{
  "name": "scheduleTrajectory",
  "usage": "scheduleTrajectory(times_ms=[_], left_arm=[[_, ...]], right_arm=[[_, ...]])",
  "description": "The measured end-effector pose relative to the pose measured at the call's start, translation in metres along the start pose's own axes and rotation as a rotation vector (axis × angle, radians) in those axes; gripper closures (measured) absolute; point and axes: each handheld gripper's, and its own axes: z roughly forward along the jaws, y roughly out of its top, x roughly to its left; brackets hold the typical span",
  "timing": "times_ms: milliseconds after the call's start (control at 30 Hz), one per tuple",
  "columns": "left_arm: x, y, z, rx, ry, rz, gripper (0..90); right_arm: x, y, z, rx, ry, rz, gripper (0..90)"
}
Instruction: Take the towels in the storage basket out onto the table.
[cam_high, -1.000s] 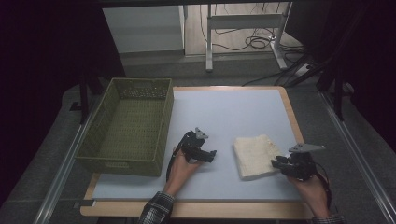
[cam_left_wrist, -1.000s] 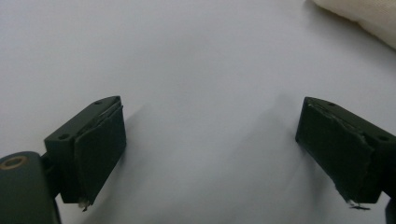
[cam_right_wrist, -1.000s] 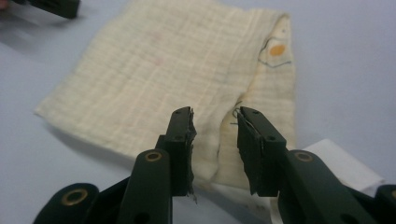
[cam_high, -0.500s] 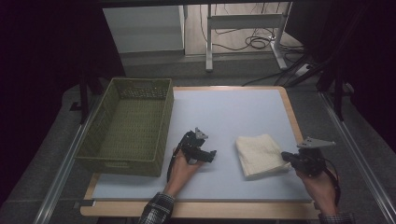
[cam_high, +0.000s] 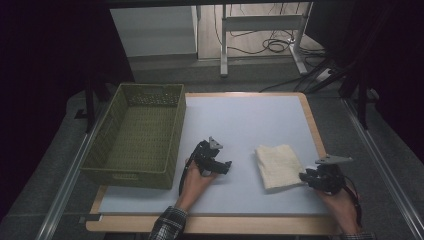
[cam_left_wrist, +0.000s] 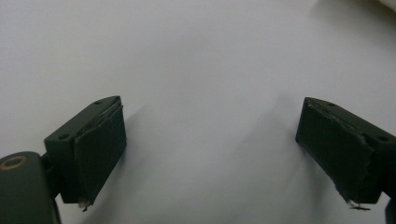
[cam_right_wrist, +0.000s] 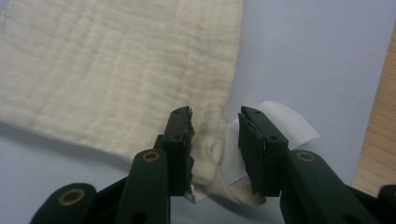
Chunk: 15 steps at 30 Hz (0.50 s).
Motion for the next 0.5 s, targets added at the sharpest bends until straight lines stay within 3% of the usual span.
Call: scheduleTrajectory(times_ms=[33, 100, 133, 267, 367, 500], left_arm=[[0.000, 0.000, 0.000, 0.000, 0.001, 0.001, 8.7], [0.000, 0.000, 0.000, 0.000, 0.002, 0.001, 8.7], [0.000, 0.000, 0.000, -0.001, 0.003, 0.002, 8.7], [-0.001, 0.000, 0.000, -0.002, 0.005, 0.006, 8.7], [0.000, 0.000, 0.000, -0.001, 0.004, 0.003, 8.7], [0.000, 0.000, 0.000, -0.001, 0.005, 0.007, 8.7]], right_arm=[[0.001, -0.001, 0.000, -0.004, -0.005, 0.007, 67.3], [0.003, -0.002, 0.000, -0.009, 0.016, 0.014, 82.9], [0.004, -0.003, 0.000, -0.009, 0.027, 0.019, 84.4], [0.005, -0.001, -0.001, 0.003, 0.038, 0.038, 86.4], [0.009, 0.008, -0.013, -0.054, 0.082, 0.057, 86.4], [0.023, 0.033, -0.028, -0.098, 0.116, 0.004, 86.4]])
